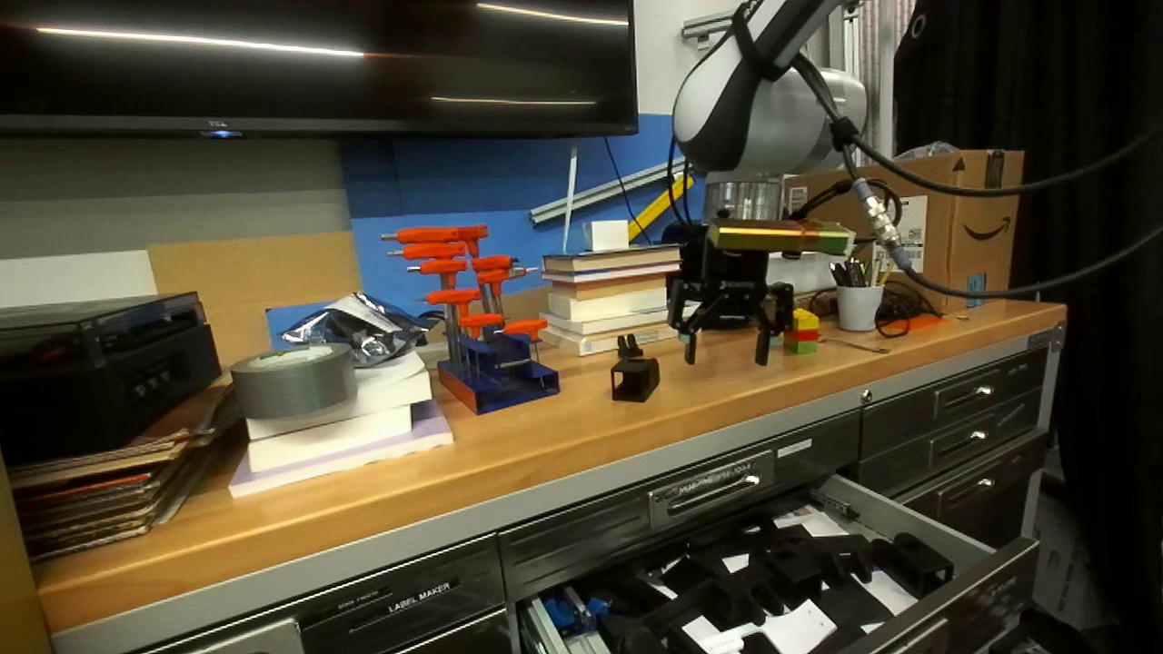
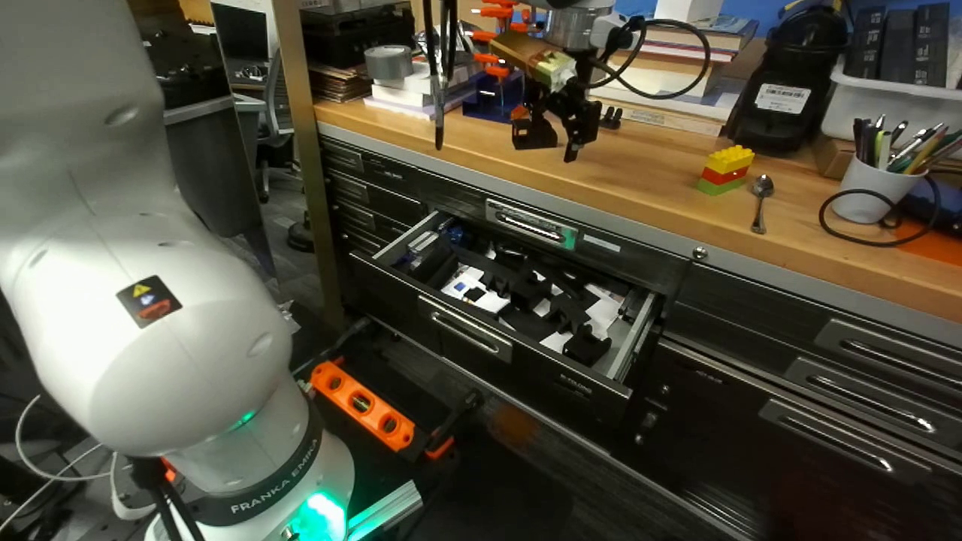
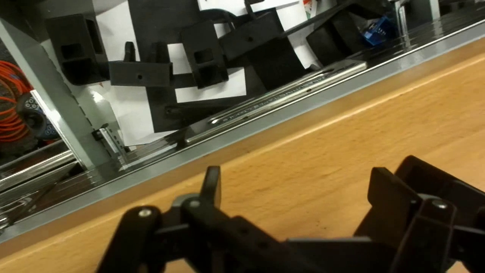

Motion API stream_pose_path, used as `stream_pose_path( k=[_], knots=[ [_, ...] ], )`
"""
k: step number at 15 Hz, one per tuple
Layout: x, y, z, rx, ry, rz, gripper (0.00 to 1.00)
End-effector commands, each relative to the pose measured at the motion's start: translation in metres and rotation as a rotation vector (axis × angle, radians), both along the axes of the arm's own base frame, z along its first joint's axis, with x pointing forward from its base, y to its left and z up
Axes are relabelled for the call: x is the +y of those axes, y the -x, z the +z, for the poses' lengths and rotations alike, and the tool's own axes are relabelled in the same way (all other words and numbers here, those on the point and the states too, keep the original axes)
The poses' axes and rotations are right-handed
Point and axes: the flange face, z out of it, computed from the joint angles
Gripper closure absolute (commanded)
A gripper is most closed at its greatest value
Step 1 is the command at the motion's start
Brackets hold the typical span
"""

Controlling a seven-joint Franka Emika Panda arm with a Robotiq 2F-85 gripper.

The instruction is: Put the black objects into the drawer then close the drawer.

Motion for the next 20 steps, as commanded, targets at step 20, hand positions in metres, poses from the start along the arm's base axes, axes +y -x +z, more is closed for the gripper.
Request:
stream_pose_path(
  k=[20],
  knots=[
    [0.104,-0.101,0.012,0.014,0.107,0.116,0.00]
  ],
)
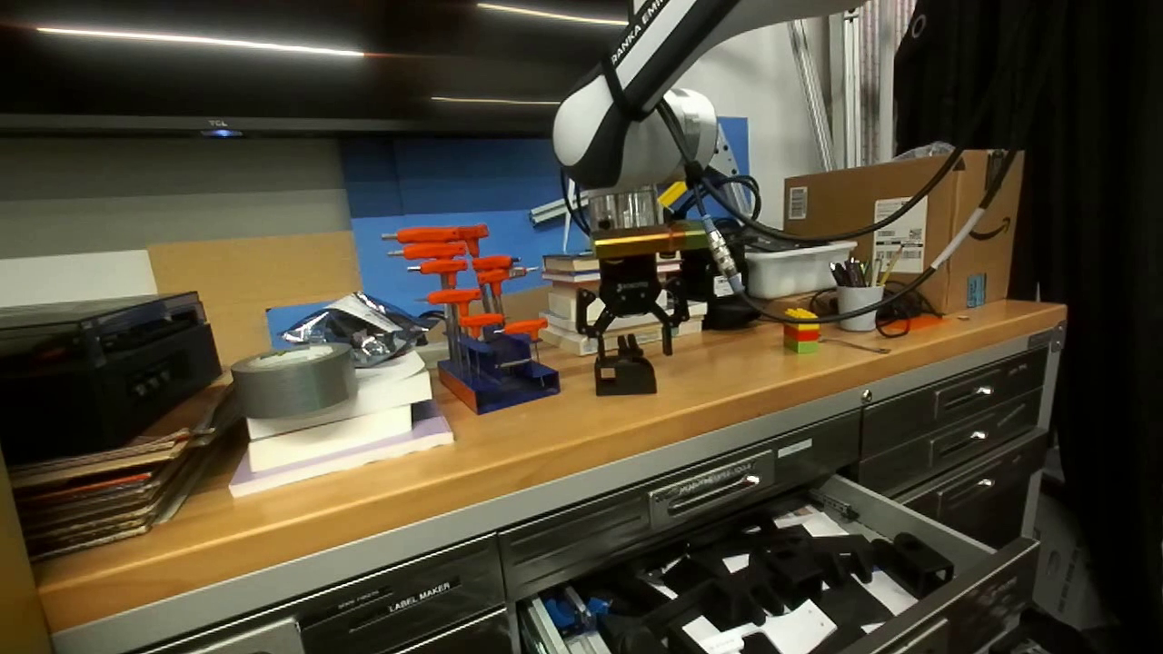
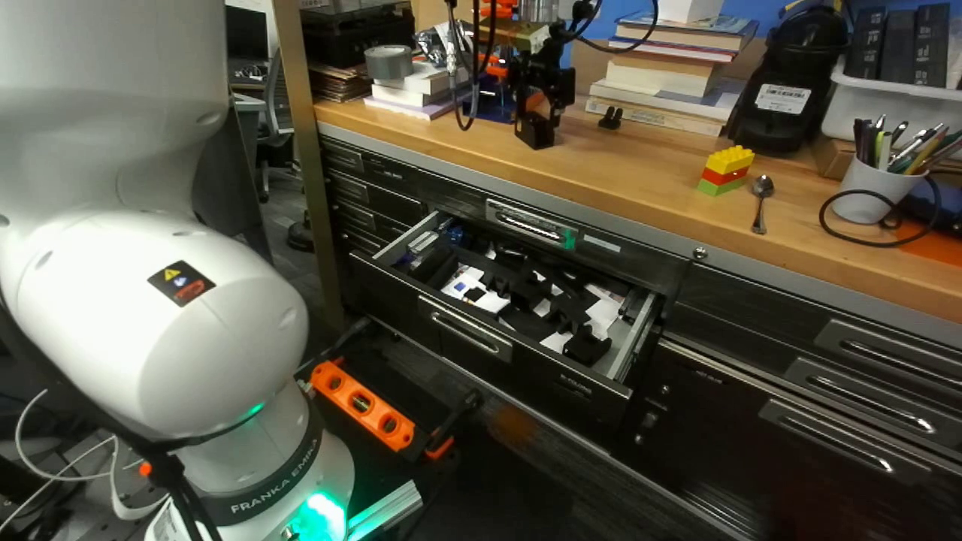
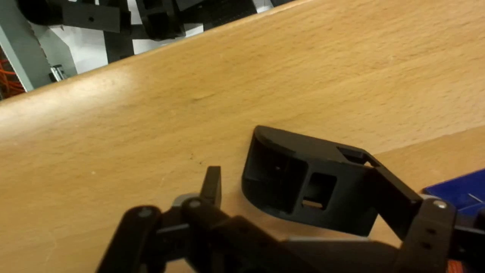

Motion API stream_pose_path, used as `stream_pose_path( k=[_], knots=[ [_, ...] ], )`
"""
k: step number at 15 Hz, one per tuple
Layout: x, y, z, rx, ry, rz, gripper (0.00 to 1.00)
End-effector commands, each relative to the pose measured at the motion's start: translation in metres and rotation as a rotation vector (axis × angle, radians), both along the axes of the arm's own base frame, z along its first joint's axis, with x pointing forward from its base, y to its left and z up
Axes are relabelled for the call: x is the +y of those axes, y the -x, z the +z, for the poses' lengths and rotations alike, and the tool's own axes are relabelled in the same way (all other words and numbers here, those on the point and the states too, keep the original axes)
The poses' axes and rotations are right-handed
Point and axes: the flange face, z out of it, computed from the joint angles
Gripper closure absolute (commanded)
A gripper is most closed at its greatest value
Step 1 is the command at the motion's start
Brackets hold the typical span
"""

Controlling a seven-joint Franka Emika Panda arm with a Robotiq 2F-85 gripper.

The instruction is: Put the black objects into the drawer then close the drawer.

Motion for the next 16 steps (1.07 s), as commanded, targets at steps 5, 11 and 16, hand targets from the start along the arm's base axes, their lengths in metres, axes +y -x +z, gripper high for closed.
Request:
stream_pose_path(
  k=[5,11,16],
  knots=[
    [0.007,-0.013,0.016,-0.015,-0.089,-0.032,0.00],
    [0.008,-0.013,0.013,-0.013,-0.155,-0.078,0.00],
    [0.007,-0.017,0.002,-0.023,-0.140,-0.120,0.00]
  ],
)
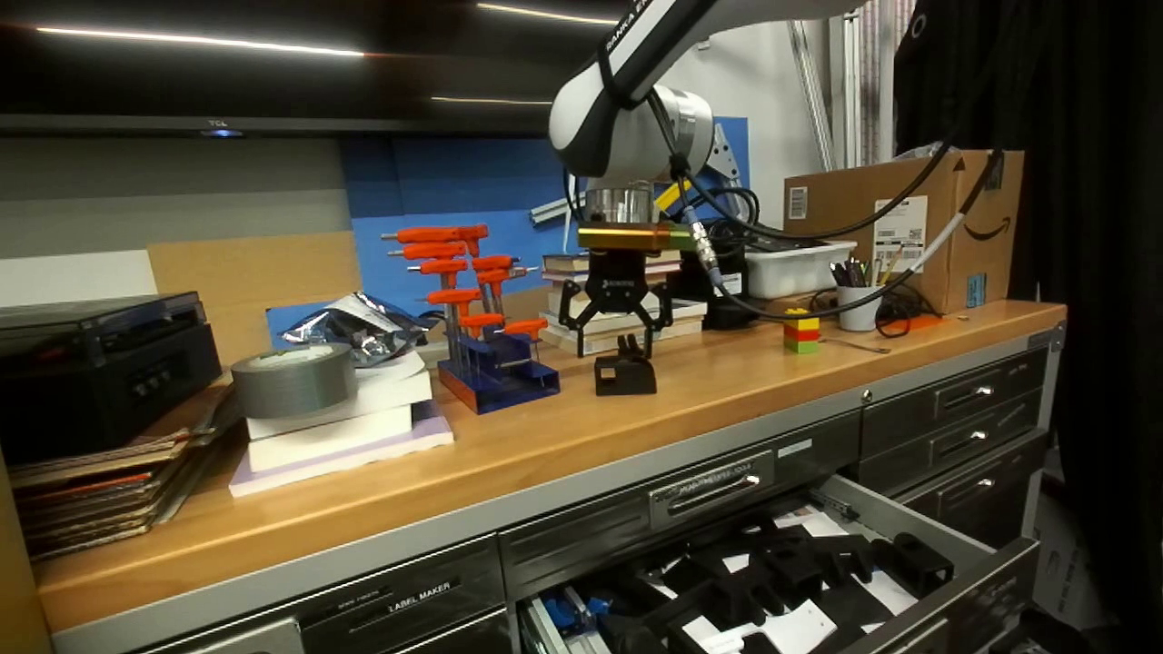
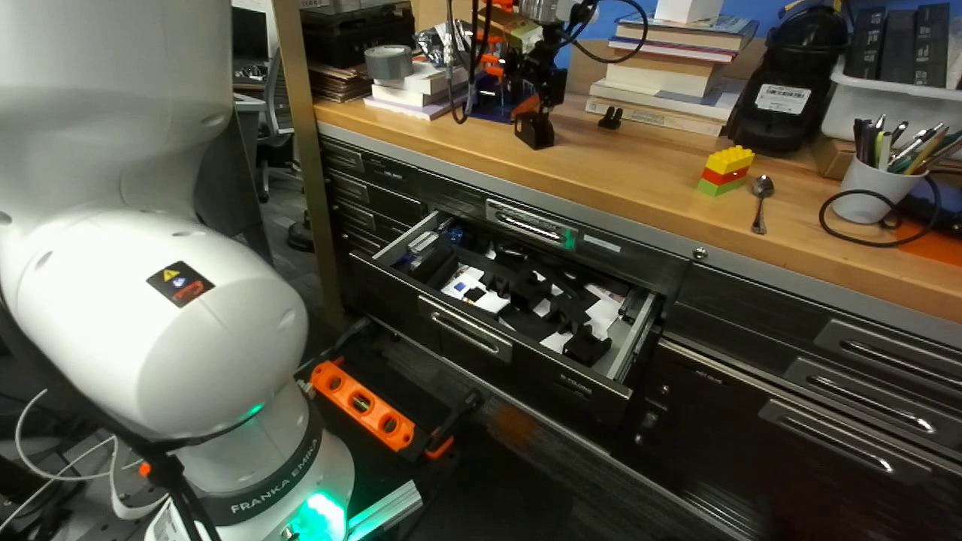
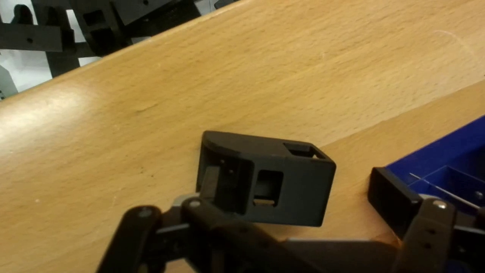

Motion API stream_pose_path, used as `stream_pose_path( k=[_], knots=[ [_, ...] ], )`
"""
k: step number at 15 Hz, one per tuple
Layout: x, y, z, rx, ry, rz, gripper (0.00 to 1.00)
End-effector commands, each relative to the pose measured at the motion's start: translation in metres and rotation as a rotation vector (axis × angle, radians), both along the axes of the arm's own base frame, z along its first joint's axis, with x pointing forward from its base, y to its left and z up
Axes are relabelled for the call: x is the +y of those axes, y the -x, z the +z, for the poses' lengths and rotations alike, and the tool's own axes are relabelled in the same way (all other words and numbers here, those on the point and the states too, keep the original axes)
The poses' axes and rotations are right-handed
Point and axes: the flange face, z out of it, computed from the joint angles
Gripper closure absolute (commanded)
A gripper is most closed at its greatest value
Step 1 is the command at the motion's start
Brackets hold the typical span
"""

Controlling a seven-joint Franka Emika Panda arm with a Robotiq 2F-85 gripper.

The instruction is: Put the black objects into the drawer then close the drawer.

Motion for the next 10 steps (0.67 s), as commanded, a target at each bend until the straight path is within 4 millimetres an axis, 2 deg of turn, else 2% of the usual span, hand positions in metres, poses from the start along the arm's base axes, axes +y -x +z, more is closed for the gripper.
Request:
stream_pose_path(
  k=[1,7,8,9,10],
  knots=[
    [-0.001,-0.011,-0.004,-0.015,-0.010,-0.047,0.00],
    [-0.004,-0.017,-0.026,0.002,-0.006,-0.070,0.00],
    [-0.003,-0.017,-0.029,0.004,-0.003,-0.068,0.25],
    [-0.004,-0.017,-0.029,0.004,-0.001,-0.070,0.26],
    [-0.003,-0.017,-0.030,0.005,0.000,-0.070,0.32]
  ],
)
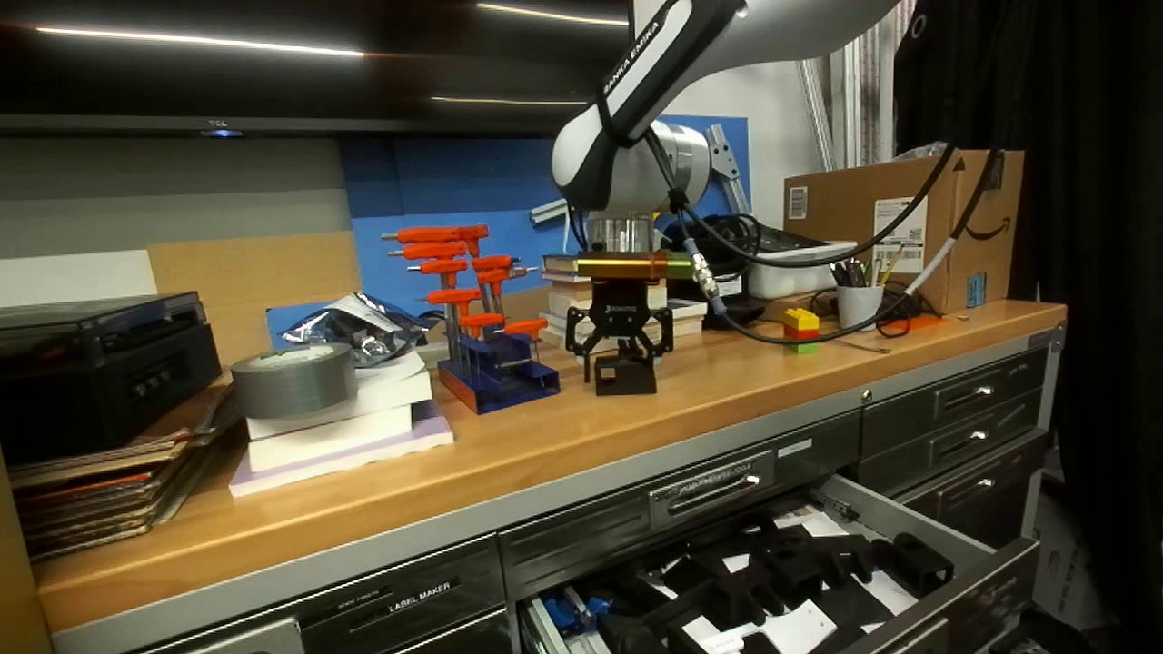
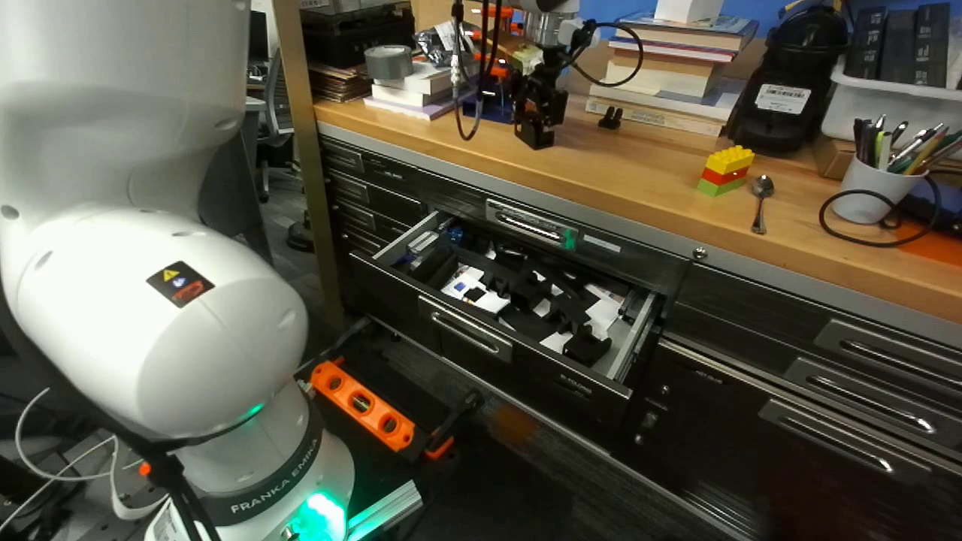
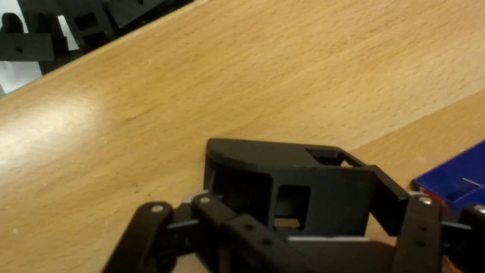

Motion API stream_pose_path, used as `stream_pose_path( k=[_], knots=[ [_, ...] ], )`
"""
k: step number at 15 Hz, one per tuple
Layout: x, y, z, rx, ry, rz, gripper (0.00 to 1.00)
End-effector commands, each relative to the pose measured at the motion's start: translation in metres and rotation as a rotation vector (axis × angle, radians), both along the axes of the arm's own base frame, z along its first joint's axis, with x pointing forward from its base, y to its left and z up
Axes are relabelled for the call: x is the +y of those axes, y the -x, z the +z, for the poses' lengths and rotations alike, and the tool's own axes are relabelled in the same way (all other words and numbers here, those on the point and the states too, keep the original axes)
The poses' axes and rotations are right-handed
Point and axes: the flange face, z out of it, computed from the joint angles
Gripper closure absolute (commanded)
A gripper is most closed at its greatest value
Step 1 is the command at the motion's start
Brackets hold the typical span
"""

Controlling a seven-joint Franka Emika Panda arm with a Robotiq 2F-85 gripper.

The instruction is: Put the black objects into the drawer then close the drawer.

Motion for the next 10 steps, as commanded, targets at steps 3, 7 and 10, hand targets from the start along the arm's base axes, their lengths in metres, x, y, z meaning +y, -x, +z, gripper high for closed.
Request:
stream_pose_path(
  k=[3,7,10],
  knots=[
    [0.002,-0.009,0.010,-0.028,-0.006,-0.022,0.56],
    [0.002,-0.007,0.016,-0.023,0.012,-0.035,0.80],
    [-0.007,0.012,0.027,-0.016,0.058,-0.084,0.76]
  ],
)
